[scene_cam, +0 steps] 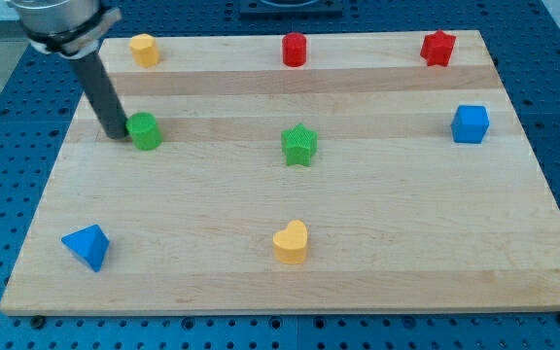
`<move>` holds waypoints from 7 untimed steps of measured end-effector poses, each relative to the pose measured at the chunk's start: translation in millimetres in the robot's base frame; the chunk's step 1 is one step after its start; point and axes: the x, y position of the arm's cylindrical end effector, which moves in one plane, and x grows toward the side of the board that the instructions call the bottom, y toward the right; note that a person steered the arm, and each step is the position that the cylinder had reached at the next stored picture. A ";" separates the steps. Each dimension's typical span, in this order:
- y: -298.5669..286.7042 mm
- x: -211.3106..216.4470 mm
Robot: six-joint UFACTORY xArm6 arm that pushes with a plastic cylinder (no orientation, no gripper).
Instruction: Move the green circle closer to the green star
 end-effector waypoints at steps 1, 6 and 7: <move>37.7 0.0; 131.3 24.6; 134.1 27.0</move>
